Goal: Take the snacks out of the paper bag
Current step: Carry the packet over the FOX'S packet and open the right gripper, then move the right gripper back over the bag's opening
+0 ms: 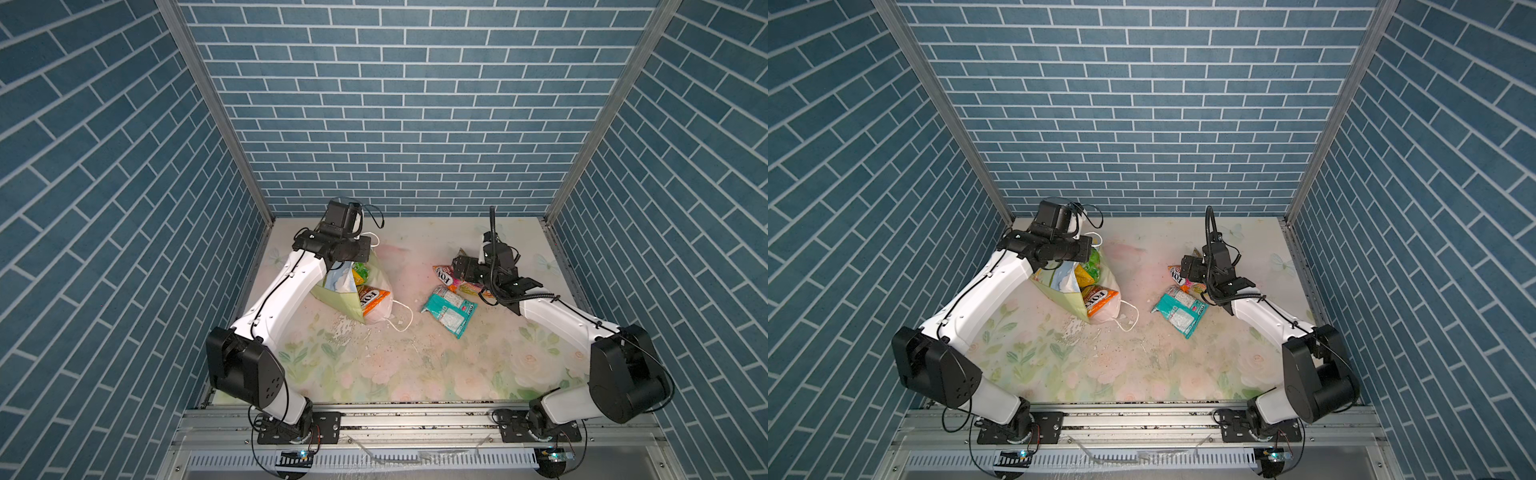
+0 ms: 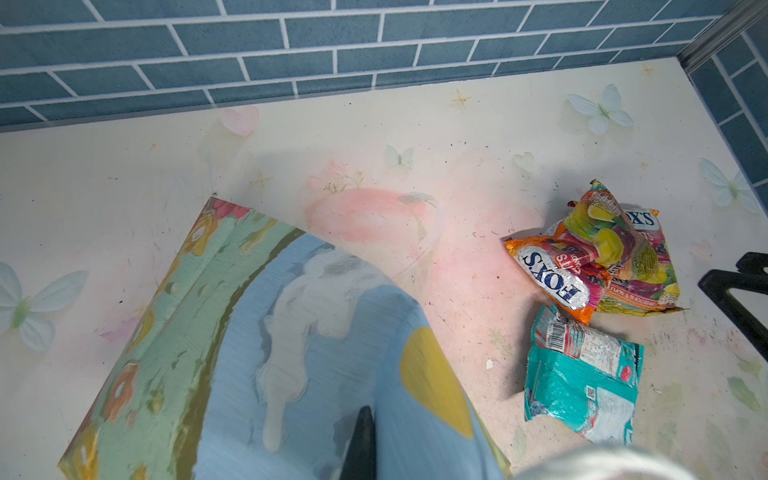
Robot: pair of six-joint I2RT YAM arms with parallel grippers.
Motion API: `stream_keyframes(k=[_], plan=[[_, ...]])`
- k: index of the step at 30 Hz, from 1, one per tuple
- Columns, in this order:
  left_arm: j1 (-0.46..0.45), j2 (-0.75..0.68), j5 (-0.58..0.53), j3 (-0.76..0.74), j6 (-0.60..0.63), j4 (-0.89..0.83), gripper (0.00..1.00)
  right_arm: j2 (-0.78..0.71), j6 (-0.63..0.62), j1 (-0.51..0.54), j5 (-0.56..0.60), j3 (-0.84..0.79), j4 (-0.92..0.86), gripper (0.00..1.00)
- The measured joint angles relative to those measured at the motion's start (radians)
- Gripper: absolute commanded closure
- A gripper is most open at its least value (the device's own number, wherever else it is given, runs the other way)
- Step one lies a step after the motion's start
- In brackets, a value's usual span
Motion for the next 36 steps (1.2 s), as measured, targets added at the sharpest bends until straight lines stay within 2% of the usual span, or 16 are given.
stream_keyframes(k=[15, 23, 36], plan=[[0.013, 0.0, -0.02, 0.0, 0.0, -0.002, 1.0, -0.138, 0.0, -0.013, -0.117, -0.005, -0.037, 0.01], [0.014, 0.0, -0.023, 0.0, 0.0, -0.005, 1.0, -0.154, 0.02, -0.001, -0.137, -0.039, -0.038, 0.01], [0.015, 0.0, -0.045, 0.0, 0.0, -0.007, 1.0, -0.154, 0.019, 0.227, -0.071, -0.05, -0.042, 0.01]])
